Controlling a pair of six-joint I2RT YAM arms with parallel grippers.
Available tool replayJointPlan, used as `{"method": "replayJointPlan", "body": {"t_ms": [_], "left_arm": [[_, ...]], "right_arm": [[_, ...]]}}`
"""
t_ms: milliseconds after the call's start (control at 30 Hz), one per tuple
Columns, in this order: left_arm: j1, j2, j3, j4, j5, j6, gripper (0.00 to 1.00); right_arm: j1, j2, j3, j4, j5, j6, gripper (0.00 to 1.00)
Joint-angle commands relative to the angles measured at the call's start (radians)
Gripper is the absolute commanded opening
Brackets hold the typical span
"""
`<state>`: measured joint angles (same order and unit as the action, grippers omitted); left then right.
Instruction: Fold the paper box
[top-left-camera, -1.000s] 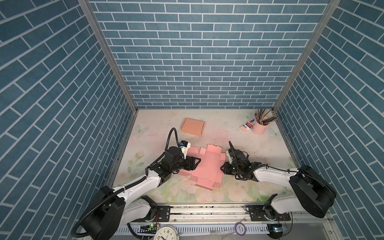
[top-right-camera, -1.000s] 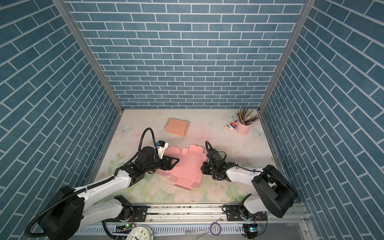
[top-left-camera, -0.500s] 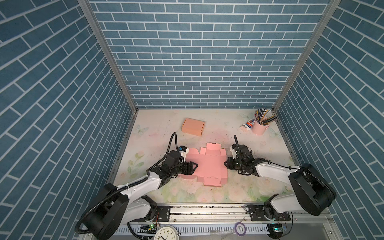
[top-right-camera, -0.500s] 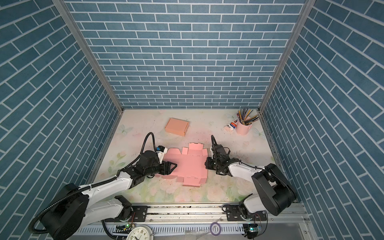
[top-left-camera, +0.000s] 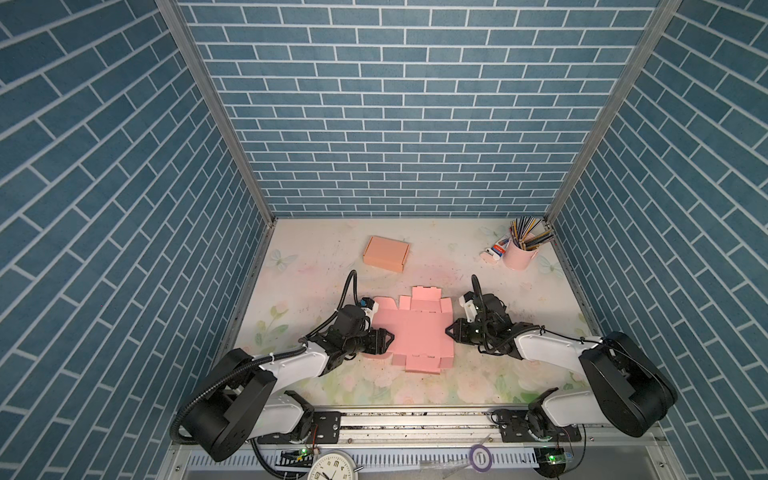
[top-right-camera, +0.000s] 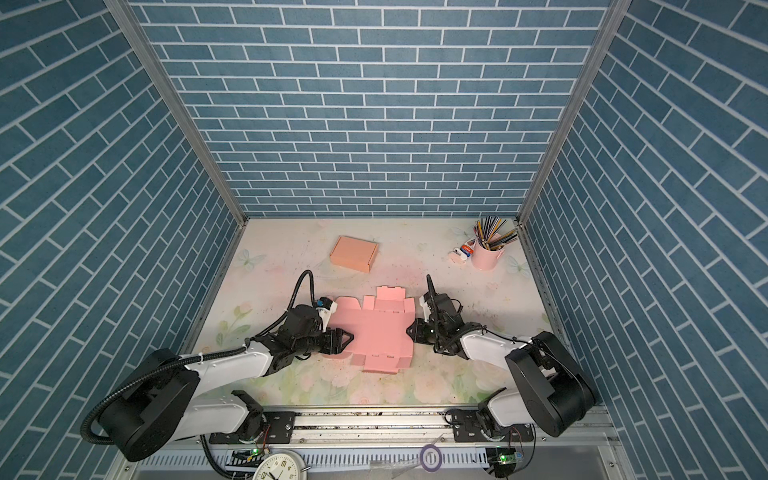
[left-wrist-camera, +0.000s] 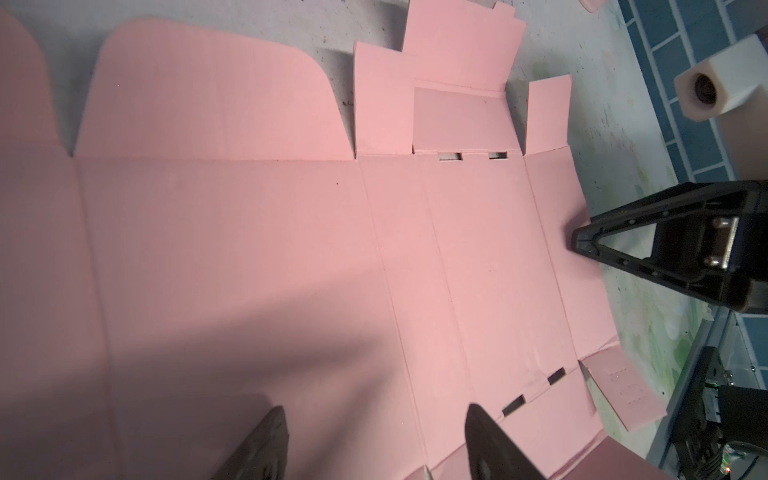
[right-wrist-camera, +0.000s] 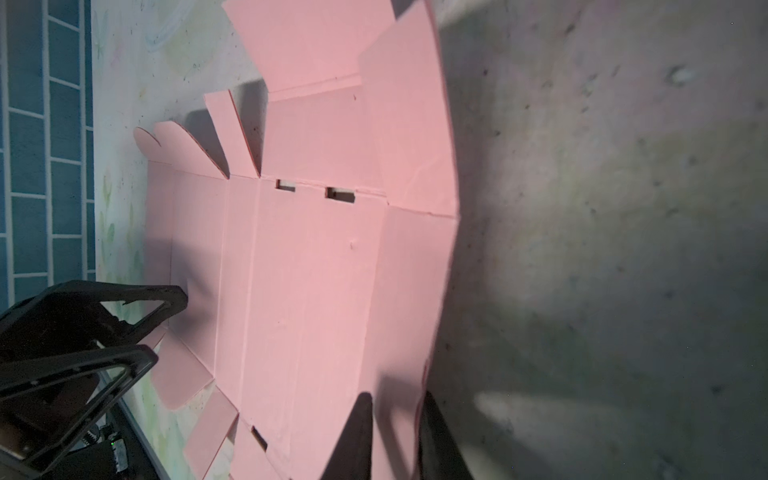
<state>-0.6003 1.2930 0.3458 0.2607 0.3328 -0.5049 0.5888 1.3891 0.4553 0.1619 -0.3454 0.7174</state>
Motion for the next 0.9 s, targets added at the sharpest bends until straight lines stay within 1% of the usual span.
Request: {"method": "replayJointPlan", "body": {"t_ms": [0,100,167,333,433,633,733,867], "left_arm": [[-0.015,0.017,-0.004,0.013,-0.017,0.006,0.68],[-0.024,0.028,-0.004,0.011,-0.017,0.003,0.67],[-0.031,0.03,-0.003,0.015,-0.017,-0.001,0.67],[-0.052,0.026,-0.008,0.029,-0.023,-0.019,0.66],[-0.067,0.028,-0.008,0.035,-0.021,-0.025,0.67],[-0.082,0.008,-0.01,0.029,-0.019,-0.035,0.66],[-0.083,-0.013,-0.008,0.025,0.013,-0.023,0.67],[-0.085,-0.041,0.002,0.006,0.037,-0.018,0.68]], "right_arm": [[-0.002,-0.024,-0.023,0.053,-0.03,0.044,0.21],[-0.003,-0.034,-0.039,0.069,-0.025,0.053,0.18],[-0.004,-0.041,-0.039,0.072,-0.023,0.052,0.12],[-0.004,-0.032,-0.013,0.048,-0.029,0.031,0.05],[-0.006,-0.032,0.008,0.026,-0.033,0.017,0.03],[-0.006,-0.045,0.085,-0.13,0.031,-0.062,0.0],[-0.005,-0.052,0.11,-0.193,0.047,-0.104,0.0],[-0.007,-0.014,0.181,-0.302,0.062,-0.188,0.0]]}}
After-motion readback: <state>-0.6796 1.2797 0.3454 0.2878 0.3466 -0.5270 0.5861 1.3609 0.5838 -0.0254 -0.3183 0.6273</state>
